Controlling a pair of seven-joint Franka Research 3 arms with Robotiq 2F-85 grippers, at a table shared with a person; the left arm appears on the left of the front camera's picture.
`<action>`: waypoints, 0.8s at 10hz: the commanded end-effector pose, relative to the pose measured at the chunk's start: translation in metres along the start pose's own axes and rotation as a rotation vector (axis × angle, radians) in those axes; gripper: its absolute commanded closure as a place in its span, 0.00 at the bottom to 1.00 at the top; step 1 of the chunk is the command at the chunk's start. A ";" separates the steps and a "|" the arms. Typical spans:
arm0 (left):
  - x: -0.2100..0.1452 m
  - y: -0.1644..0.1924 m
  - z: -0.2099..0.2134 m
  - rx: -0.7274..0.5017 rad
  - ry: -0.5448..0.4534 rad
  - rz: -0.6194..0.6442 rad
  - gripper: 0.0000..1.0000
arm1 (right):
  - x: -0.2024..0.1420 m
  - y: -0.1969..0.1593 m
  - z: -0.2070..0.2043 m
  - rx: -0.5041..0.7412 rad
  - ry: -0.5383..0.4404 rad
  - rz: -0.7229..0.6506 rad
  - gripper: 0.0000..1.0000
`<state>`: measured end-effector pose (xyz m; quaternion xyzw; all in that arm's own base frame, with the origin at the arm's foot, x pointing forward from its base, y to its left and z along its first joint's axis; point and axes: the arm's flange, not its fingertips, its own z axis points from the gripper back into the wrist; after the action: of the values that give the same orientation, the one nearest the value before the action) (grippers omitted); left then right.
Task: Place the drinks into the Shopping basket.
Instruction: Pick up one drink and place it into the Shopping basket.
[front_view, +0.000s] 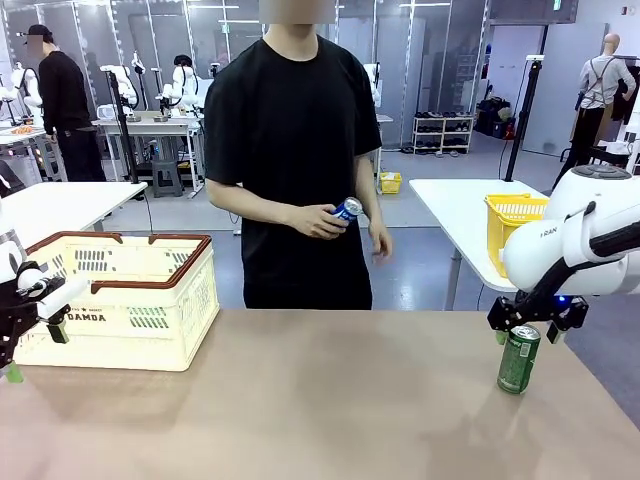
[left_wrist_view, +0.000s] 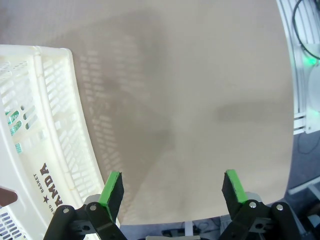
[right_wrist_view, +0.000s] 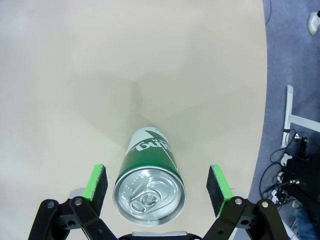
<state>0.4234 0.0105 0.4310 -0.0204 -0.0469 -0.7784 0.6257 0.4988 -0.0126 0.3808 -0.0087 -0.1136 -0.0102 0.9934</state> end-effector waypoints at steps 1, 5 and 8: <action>0.003 -0.004 0.000 0.004 0.000 0.015 0.00 | 0.008 -0.006 -0.002 0.034 0.008 0.017 0.00; 0.003 -0.004 0.000 0.004 0.000 0.015 0.00 | 0.009 -0.003 -0.002 0.038 0.030 0.025 0.19; 0.003 -0.004 0.000 0.004 0.000 0.015 0.00 | 0.007 0.000 -0.003 0.024 0.043 0.026 0.34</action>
<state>0.4234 0.0105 0.4310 -0.0204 -0.0469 -0.7784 0.6257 0.5032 -0.0118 0.3784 -0.0047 -0.0984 -0.0039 0.9951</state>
